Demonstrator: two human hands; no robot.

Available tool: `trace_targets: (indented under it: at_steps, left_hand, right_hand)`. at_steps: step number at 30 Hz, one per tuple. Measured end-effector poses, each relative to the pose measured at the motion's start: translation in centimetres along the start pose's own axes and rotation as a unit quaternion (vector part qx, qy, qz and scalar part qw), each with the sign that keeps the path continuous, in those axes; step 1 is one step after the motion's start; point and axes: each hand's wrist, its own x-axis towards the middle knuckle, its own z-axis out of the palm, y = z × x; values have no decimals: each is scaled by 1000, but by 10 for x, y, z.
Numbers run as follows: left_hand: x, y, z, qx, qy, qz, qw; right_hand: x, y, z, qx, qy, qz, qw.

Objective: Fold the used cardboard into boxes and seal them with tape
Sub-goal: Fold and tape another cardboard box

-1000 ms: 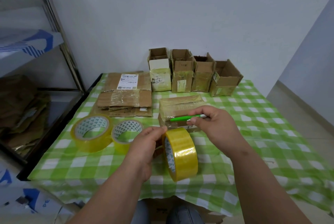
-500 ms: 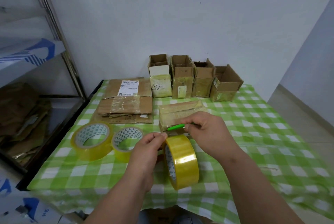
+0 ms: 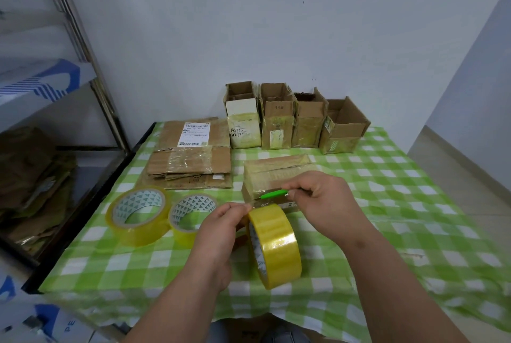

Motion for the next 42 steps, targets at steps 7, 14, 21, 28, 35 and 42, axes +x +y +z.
trace_targets:
  at_steps: [7, 14, 21, 28, 35, 42]
  left_hand:
    - [3, 2, 2, 22, -5, -12, 1000]
    - [7, 1, -1, 30, -8, -34, 999]
    - [5, -2, 4, 38, -15, -24, 999]
    - [5, -3, 5, 30, -19, -8, 999]
    - [5, -2, 5, 21, -9, -27, 999]
    - [9, -2, 1, 20, -11, -44, 999]
  right_hand:
    - [-4, 10, -8, 47, 10, 50, 998]
    - [-10, 23, -22, 125, 78, 107, 983]
    - [-10, 19, -8, 134, 49, 86, 986]
    - [-3, 13, 4, 58, 31, 34, 997]
    - [3, 7, 6, -26, -4, -44, 999]
    - [0, 22, 3, 1, 23, 48, 999]
